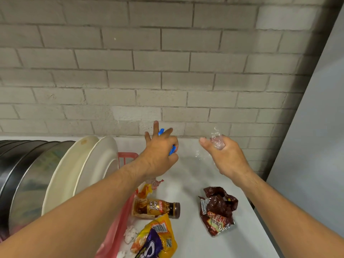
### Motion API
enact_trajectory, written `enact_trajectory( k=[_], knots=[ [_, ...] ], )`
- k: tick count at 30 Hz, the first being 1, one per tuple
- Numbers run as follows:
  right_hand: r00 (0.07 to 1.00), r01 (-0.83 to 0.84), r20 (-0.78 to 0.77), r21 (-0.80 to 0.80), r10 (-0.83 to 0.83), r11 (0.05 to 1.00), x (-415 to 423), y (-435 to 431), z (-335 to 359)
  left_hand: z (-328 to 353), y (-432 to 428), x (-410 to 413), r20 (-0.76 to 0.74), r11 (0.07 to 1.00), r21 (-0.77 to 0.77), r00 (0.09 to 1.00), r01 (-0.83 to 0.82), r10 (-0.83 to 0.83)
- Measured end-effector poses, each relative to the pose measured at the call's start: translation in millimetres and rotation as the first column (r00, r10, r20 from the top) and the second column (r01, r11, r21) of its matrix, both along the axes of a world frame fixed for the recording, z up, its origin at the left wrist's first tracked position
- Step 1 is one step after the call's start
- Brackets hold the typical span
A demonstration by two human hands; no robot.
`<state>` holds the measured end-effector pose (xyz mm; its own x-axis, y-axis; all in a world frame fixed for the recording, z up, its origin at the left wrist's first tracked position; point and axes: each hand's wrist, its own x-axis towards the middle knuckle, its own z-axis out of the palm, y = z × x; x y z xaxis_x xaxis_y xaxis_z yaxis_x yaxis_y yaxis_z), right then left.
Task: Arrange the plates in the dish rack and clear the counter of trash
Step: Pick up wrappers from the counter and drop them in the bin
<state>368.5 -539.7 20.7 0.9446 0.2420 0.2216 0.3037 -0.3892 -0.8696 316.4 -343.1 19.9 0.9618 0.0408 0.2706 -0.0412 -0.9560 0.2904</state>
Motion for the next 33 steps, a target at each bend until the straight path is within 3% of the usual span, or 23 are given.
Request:
enact_trajectory(
  k=[6, 12, 17, 21, 24, 28, 30, 33],
  knots=[
    [0.995, 0.096, 0.037, -0.017, -0.096, 0.995, -6, 1, 2, 2, -8, -8, 0.064, 0.994, -0.100, 0.997, 0.049, -0.043],
    [0.986, 0.123, 0.120, -0.065, -0.114, 0.990, 5, 2, -6, 6, -17, -10, -0.013, 0.989, -0.140, 0.999, 0.038, -0.040],
    [0.997, 0.015, -0.079, 0.044, -0.012, 0.999, 10, 0, -16, 2, -17, -10, -0.010, 0.974, -0.224, 1.000, -0.027, 0.025],
    [0.977, -0.064, -0.193, 0.131, 0.088, 0.989, 6, 2, -20, 3, -20, -10, 0.038, 0.987, -0.160, 0.999, -0.001, 0.007],
    [0.970, -0.090, -0.211, 0.164, 0.124, 0.982, 3, 2, -22, 4, -22, -12, -0.021, 0.995, -0.086, 0.999, 0.048, -0.050],
    [0.999, -0.002, -0.043, 0.075, 0.006, 0.997, 5, -1, -22, 2, -19, -11, 0.028, 0.989, 0.135, 0.997, 0.062, -0.067],
    [1.000, 0.015, 0.014, 0.045, -0.016, 0.999, 3, -1, -20, 3, -20, -12, 0.067, 0.990, 0.099, 0.992, 0.104, -0.111],
    [0.997, 0.067, 0.050, -0.008, -0.066, 0.998, -3, 0, -15, 5, -22, -12, 0.121, 0.986, -0.110, 0.986, 0.126, -0.113]
  ],
)
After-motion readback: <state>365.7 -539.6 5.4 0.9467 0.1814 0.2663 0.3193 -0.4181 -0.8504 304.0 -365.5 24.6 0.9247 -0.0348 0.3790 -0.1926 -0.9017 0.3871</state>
